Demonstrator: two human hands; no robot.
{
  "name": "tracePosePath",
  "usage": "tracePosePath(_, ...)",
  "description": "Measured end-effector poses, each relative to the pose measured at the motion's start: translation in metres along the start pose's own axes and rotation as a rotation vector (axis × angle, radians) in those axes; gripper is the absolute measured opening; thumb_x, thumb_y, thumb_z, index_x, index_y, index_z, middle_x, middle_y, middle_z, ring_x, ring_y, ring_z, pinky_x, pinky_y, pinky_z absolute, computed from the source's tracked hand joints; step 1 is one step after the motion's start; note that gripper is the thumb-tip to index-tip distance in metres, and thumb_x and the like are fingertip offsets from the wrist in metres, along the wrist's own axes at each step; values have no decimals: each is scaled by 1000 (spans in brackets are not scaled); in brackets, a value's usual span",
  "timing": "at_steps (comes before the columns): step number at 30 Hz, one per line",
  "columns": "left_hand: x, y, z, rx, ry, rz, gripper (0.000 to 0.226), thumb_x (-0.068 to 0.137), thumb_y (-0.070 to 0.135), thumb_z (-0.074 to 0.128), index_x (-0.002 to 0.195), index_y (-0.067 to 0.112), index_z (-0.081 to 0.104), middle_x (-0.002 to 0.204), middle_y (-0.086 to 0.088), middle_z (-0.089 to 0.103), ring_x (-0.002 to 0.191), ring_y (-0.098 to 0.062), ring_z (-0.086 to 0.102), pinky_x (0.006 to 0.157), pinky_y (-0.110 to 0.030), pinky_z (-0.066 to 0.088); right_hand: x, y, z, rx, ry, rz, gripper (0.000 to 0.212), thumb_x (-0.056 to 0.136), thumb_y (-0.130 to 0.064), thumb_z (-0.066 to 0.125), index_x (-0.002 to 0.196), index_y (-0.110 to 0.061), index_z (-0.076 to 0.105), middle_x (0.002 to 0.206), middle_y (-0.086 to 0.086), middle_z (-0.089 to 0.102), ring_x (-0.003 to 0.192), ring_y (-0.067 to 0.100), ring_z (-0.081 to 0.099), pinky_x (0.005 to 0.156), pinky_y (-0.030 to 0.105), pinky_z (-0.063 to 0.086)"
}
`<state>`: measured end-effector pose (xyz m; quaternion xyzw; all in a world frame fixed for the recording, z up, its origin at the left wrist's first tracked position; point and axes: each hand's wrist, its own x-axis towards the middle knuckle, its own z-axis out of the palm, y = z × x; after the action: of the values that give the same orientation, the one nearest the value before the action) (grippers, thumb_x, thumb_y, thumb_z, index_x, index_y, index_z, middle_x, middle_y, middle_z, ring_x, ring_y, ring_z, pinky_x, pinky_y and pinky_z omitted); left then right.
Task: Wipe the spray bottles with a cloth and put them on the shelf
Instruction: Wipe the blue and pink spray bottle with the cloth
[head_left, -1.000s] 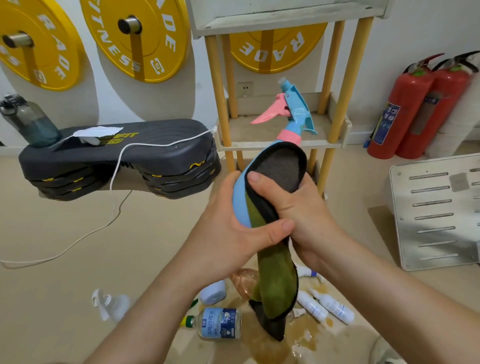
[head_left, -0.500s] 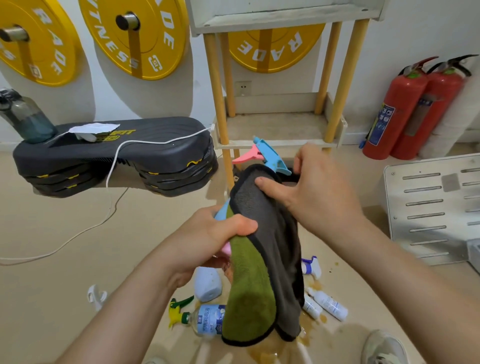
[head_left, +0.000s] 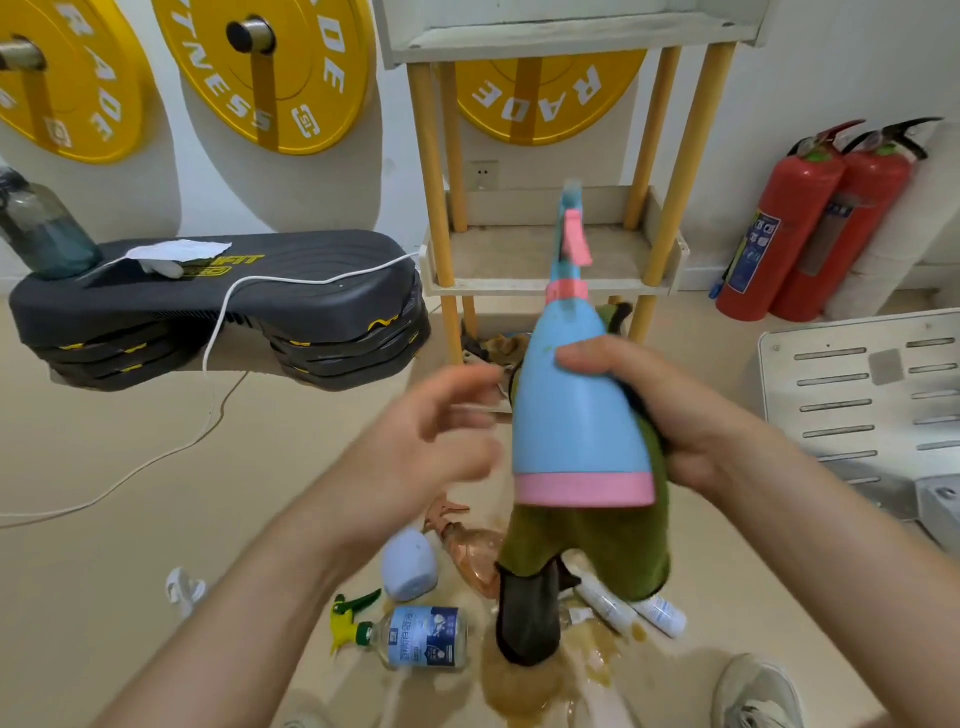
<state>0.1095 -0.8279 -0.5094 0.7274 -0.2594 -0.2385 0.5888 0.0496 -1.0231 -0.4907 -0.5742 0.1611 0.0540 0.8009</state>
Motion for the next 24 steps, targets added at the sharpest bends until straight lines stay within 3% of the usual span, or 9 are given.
tracePosePath(2,10,-13,-9,-18,6,13,73,64,10,63,132,34,54,131,13,59,124,1,52,100,-34,50,-11,-11,-6,117,-113,-13,44,35,-20,88,78,-14,81,83,10,76,69,23,74,58,33,61)
tracePosePath(4,14,-23,1,57,-210,-46,74,70,8,66,139,29,50,139,12,56,131,1,47,104,-32,46,-18,-17,-10,216,-141,-62,59,12,-26,95,68,-13,80,77,9,76,65,22,74,54,33,60)
tracePosePath(7,16,-41,21,89,-345,-142,32,91,6,67,123,10,66,116,-3,72,103,-7,66,84,-21,51,-21,-20,-20,210,-164,-71,68,7,-31,97,70,-11,81,78,10,76,65,23,74,54,33,59)
tracePosePath(9,18,-48,19,14,-288,-180,23,92,13,68,114,6,70,103,-5,75,91,-11,70,76,-19,52,-19,-21,-26,110,-203,-45,69,10,-32,97,74,-11,81,80,11,76,67,23,74,55,33,60)
tracePosePath(11,20,-47,6,-98,-183,-211,32,82,18,76,112,7,70,106,-9,75,94,-19,72,78,-25,56,-16,-22,-30,-25,-186,-40,69,19,-26,93,85,-10,79,82,10,76,69,22,74,57,32,61)
tracePosePath(14,20,-32,-10,-264,-54,-179,37,76,16,73,110,3,71,108,-17,73,96,-29,71,85,-36,57,-9,-20,-35,-188,-96,-90,55,53,-22,77,106,-12,64,85,8,77,73,22,74,63,33,62)
tracePosePath(16,19,-19,-13,-267,107,-110,27,75,19,77,97,3,74,93,-12,75,84,-22,70,76,-29,56,-5,-18,-35,-265,-83,-127,47,65,-23,70,110,-15,61,91,8,76,81,25,74,69,37,62)
tracePosePath(19,18,-1,-11,-306,257,-64,15,83,17,68,84,4,74,77,-9,72,69,-16,66,61,-22,54,0,-15,-32,-337,-89,-145,48,66,-25,73,111,-18,60,95,6,76,86,27,74,70,39,60)
tracePosePath(24,15,19,6,-578,78,-101,41,69,3,55,106,-2,73,99,-19,65,85,-28,56,70,-31,54,16,8,-7,-418,60,-237,39,78,-15,78,113,-13,60,98,5,76,89,24,74,81,44,60)
